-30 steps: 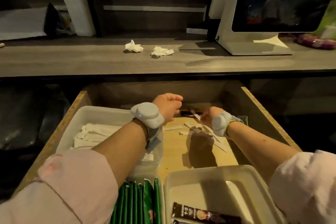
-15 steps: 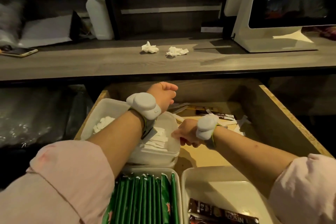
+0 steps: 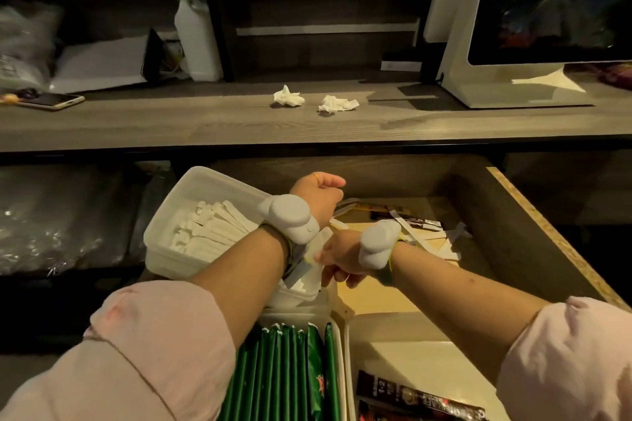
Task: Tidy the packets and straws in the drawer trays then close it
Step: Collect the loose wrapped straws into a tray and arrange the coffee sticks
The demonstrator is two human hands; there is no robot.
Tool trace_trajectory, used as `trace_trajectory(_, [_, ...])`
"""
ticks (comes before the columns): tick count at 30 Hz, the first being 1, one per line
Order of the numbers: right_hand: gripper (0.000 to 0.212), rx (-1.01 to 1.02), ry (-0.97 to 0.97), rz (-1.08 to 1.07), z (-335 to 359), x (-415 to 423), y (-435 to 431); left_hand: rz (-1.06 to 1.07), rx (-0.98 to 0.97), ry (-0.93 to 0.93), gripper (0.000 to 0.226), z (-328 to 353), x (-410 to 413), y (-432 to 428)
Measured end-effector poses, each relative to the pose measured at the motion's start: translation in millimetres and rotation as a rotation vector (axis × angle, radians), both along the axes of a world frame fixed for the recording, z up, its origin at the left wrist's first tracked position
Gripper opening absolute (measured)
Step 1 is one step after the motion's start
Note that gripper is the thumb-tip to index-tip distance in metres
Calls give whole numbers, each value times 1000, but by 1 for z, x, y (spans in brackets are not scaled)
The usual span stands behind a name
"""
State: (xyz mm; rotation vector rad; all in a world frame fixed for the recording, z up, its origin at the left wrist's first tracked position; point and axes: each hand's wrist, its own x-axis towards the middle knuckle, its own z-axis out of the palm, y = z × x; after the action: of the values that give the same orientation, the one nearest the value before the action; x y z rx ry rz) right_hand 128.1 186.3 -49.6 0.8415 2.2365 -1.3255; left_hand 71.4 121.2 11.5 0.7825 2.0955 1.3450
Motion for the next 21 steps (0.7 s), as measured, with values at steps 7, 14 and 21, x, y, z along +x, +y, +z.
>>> trace_trajectory(7, [38,266,120,-3,-3,1,16,66,52,-56,27,-8,-9,10])
trace_trajectory(14, [42,749,-79,-85,-8,37,99,94,36,-241,29,-26,6,38])
trace_trajectory(21, [41,829,-376,68,-42,63,148,-114,-267,-87,29,-81,49,87])
